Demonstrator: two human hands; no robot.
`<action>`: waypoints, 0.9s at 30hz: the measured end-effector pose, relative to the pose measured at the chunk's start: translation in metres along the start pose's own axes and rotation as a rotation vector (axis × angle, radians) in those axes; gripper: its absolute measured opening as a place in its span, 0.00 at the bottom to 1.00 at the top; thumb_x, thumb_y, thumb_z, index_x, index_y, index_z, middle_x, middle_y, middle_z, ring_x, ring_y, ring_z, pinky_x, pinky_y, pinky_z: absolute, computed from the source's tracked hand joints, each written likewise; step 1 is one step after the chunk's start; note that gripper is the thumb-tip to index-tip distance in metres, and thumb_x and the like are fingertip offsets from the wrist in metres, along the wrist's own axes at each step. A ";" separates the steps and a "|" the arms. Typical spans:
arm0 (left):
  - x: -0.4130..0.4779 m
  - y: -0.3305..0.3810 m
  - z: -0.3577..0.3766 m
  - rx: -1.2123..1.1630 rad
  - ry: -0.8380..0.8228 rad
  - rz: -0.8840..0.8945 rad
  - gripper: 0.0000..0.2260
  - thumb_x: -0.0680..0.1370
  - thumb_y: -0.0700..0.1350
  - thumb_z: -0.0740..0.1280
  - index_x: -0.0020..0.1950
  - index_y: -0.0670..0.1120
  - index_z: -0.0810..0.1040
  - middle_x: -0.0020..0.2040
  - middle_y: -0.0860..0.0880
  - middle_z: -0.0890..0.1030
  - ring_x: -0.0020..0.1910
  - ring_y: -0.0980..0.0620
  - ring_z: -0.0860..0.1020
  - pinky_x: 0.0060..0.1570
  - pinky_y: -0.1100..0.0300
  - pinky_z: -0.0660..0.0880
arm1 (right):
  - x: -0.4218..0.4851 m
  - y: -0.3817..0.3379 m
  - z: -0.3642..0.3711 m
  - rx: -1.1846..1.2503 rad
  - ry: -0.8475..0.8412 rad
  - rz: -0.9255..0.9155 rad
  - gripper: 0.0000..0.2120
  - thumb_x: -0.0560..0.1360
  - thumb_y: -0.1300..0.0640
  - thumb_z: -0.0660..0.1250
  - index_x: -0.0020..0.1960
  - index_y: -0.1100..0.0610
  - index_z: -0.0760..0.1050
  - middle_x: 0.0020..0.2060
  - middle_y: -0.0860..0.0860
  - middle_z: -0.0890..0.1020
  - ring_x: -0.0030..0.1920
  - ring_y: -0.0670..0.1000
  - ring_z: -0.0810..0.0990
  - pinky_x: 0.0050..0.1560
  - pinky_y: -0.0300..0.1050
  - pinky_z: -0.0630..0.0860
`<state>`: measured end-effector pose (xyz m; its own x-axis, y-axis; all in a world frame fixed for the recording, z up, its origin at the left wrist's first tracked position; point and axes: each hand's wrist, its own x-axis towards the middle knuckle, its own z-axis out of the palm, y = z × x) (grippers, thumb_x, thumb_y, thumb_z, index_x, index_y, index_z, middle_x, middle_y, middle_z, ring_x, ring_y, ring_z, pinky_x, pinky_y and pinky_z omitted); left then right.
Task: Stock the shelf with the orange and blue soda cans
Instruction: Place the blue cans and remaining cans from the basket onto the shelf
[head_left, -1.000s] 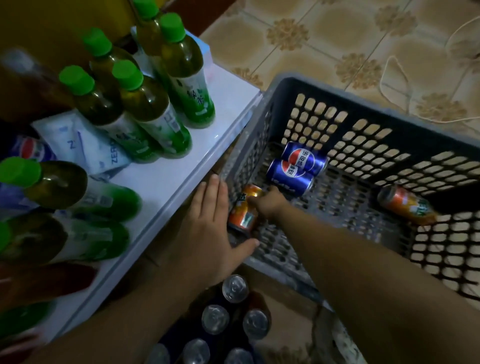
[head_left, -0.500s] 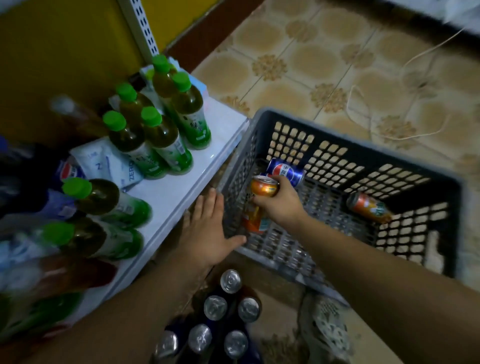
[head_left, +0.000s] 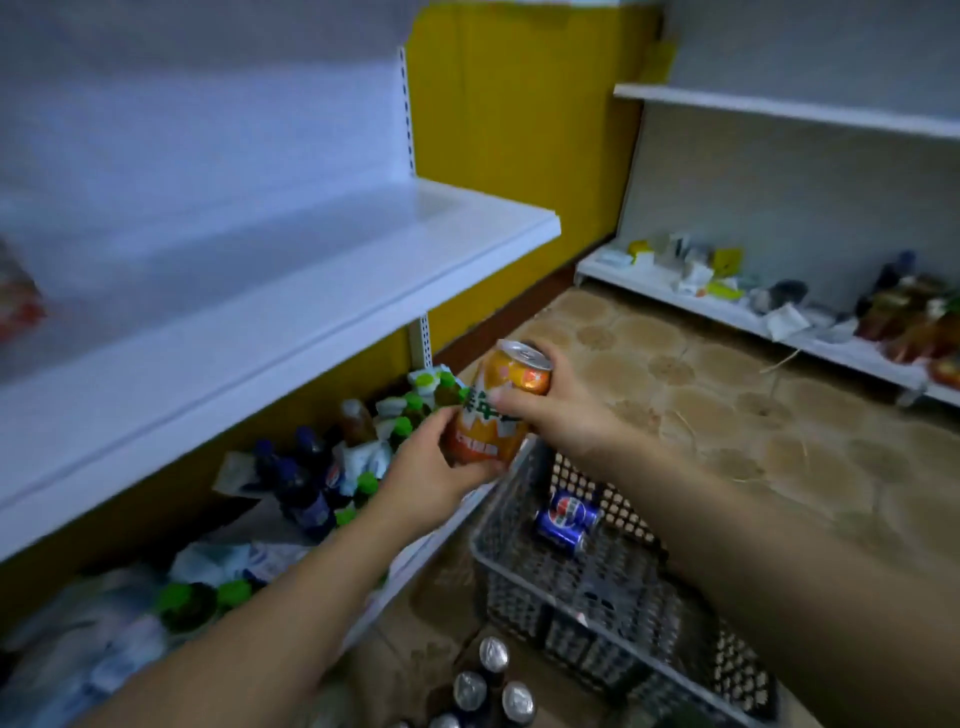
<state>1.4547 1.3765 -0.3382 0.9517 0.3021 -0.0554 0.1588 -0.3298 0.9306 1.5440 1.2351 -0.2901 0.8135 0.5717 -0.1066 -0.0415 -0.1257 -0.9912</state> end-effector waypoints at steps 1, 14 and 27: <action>-0.013 0.013 -0.014 0.021 0.038 0.019 0.26 0.69 0.42 0.77 0.64 0.50 0.72 0.51 0.58 0.79 0.47 0.65 0.78 0.46 0.69 0.76 | -0.008 -0.019 0.012 -0.071 -0.017 -0.024 0.39 0.61 0.51 0.79 0.66 0.47 0.63 0.58 0.51 0.76 0.55 0.52 0.79 0.54 0.54 0.80; -0.157 0.058 -0.209 0.236 0.317 -0.001 0.27 0.71 0.51 0.75 0.66 0.54 0.67 0.61 0.54 0.77 0.61 0.54 0.75 0.61 0.55 0.72 | -0.065 -0.152 0.202 -0.243 -0.150 -0.354 0.36 0.67 0.57 0.76 0.71 0.52 0.64 0.58 0.51 0.76 0.54 0.52 0.79 0.55 0.51 0.79; -0.230 -0.032 -0.328 1.007 0.360 -0.582 0.37 0.73 0.74 0.45 0.78 0.59 0.48 0.80 0.55 0.45 0.78 0.50 0.44 0.72 0.36 0.44 | -0.016 -0.131 0.329 -0.303 -0.245 -0.332 0.36 0.70 0.60 0.73 0.73 0.50 0.61 0.63 0.52 0.73 0.62 0.55 0.74 0.64 0.57 0.73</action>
<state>1.1448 1.6105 -0.2364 0.5686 0.8140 -0.1185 0.8225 -0.5608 0.0947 1.3454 1.5095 -0.1846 0.5931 0.7892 0.1594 0.3958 -0.1134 -0.9113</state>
